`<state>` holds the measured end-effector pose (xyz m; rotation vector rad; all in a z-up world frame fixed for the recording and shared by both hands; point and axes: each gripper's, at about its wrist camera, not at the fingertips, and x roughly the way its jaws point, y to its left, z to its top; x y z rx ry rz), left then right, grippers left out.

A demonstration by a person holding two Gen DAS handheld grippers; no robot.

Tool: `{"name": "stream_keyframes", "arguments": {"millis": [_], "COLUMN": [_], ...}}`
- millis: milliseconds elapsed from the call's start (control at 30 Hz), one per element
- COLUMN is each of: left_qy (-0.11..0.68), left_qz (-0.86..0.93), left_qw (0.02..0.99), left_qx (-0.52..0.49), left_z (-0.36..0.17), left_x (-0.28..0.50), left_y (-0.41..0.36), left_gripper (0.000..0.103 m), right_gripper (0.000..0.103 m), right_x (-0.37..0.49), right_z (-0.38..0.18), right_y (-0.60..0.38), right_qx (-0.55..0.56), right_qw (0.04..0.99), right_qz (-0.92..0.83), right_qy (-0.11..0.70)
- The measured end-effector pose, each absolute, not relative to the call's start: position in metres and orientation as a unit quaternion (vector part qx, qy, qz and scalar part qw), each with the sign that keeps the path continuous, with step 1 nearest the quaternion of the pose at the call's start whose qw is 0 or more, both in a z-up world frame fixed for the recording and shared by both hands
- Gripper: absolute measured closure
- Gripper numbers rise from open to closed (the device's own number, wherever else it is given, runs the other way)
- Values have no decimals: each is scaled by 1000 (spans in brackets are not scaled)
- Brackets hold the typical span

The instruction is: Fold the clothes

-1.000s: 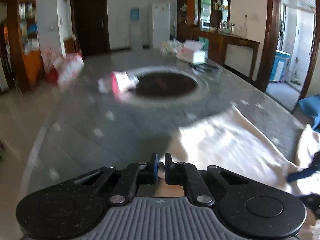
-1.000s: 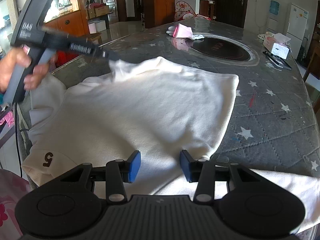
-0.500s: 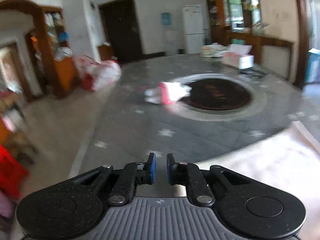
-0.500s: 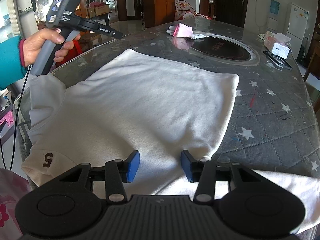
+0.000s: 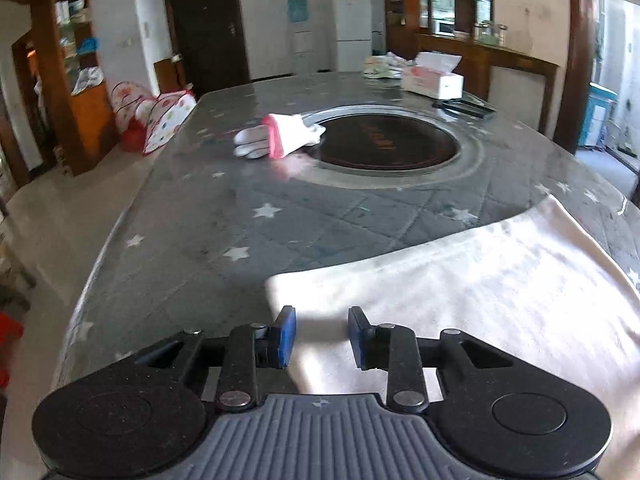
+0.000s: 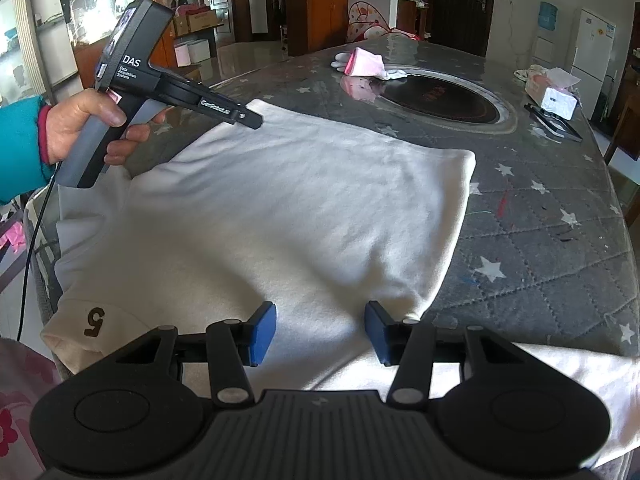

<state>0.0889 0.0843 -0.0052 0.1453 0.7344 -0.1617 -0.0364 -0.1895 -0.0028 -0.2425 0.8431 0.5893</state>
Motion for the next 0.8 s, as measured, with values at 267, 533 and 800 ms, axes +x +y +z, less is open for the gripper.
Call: {"name": "stream_keyframes", "arguments": {"millis": [267,533,800], "left_qy": [351,351,364], "left_qz": [-133,-189,-174], "left_qw": [924,915,914], "left_qx": [71,59,38], "left_z": [17,10,-8], "left_x": [27,-38,-42], "left_y": [79,69,84], "left_gripper": [67,67,67], "right_gripper": [53,53,52], "right_x": [-34,-24,-32], "right_z": [2,-7,-2], "right_y": [-188,-190,-187], "right_qx": [-117,-114,-122], "right_qw": [872,874,875], "right_qz": [281,268,272], "right_qy": [383,389,382]}}
